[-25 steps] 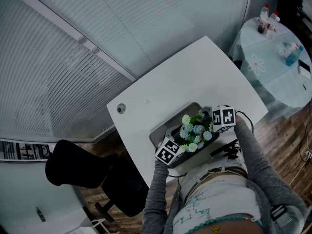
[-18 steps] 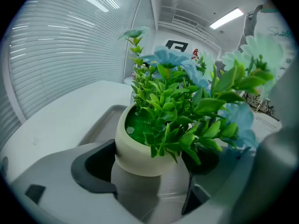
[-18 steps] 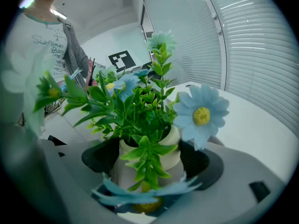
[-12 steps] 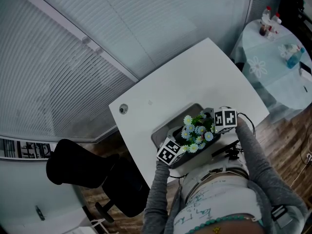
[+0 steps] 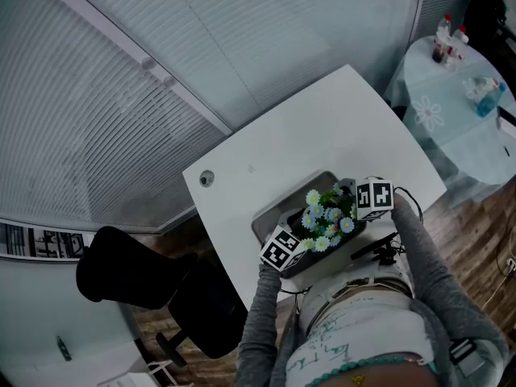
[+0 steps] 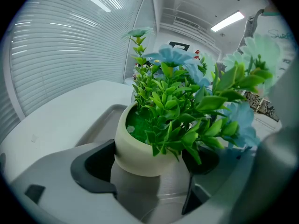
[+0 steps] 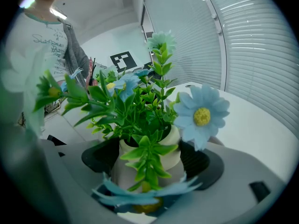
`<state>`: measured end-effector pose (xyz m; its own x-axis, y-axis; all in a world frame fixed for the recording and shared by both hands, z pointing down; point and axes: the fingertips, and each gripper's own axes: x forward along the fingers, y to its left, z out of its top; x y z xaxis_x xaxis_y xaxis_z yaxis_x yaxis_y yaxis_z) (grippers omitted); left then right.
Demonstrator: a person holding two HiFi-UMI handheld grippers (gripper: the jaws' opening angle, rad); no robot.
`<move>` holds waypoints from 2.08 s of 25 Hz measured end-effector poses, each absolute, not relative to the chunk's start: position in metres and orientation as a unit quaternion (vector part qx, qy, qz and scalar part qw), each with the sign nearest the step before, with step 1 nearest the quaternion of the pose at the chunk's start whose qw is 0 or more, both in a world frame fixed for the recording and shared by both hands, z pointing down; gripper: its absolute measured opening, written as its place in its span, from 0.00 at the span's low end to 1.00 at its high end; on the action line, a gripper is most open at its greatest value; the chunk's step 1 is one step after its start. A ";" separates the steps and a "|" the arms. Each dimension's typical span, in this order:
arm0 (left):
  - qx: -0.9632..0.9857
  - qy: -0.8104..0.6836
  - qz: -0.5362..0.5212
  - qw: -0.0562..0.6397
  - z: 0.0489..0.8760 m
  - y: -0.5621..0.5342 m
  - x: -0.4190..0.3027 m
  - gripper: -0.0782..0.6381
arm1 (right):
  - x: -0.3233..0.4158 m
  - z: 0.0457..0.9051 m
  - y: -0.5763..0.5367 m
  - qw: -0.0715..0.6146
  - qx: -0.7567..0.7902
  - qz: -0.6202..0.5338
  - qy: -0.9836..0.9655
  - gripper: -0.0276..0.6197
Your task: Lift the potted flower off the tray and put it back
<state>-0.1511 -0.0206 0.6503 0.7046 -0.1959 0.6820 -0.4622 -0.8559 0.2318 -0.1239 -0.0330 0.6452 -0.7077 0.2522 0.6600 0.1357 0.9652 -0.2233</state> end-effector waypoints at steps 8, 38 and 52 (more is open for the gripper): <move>0.903 -0.193 0.336 0.186 0.647 -0.022 -0.153 0.73 | -0.123 0.643 -0.034 0.358 -0.087 0.089 -0.925 0.64; 0.892 -0.279 0.293 0.201 0.624 0.008 -0.197 0.72 | -0.062 0.628 -0.026 0.353 0.039 0.120 -0.927 0.63; 0.880 -0.318 0.271 0.224 0.623 0.036 -0.201 0.58 | -0.065 0.620 0.006 0.355 0.069 0.118 -0.925 0.25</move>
